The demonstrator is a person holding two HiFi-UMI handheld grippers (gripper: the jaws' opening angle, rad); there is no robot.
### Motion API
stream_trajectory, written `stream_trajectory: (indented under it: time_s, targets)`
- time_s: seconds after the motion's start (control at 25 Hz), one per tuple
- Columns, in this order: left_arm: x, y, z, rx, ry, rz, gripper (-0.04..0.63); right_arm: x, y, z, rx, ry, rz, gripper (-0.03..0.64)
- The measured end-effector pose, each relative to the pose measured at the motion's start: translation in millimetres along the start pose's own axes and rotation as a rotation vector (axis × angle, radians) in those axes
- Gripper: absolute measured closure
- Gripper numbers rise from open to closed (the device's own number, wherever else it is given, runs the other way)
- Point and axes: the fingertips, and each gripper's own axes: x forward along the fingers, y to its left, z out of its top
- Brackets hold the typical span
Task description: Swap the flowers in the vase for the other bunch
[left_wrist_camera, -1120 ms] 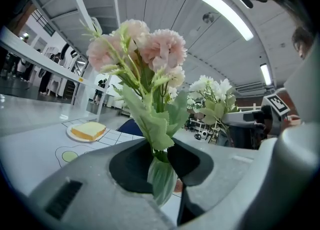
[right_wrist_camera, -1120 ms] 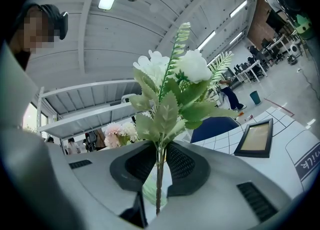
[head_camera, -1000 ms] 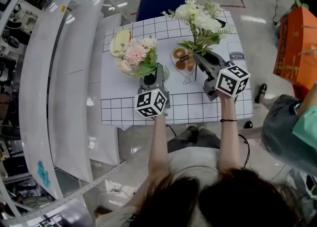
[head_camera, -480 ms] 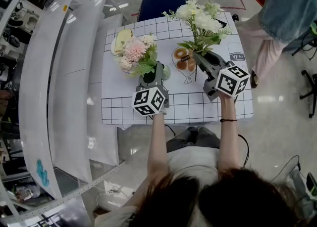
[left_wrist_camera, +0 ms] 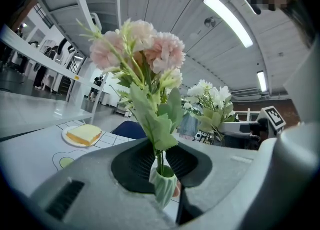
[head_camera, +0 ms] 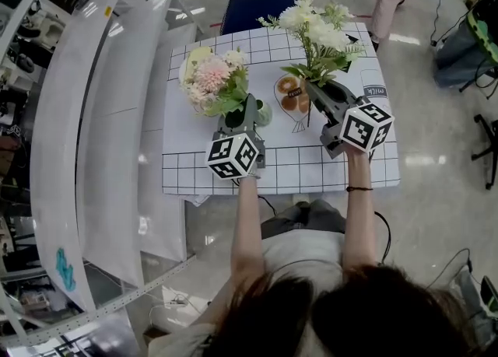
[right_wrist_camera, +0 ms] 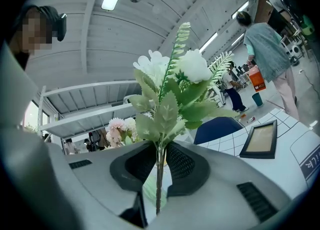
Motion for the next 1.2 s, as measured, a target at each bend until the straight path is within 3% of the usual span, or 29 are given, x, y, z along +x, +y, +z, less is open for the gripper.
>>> stream_trajectory:
  time_s: [0.72, 1.2]
  targets:
    - [-13, -5, 47, -0.004, -0.097, -0.011, 0.525, 3, 14, 1, -0.004, -0.006, 0.031, 0.558]
    - [-17, -7, 59, -0.007, -0.142, 0.028, 0.525, 4, 14, 5, -0.007, 0.017, 0.063, 0.560]
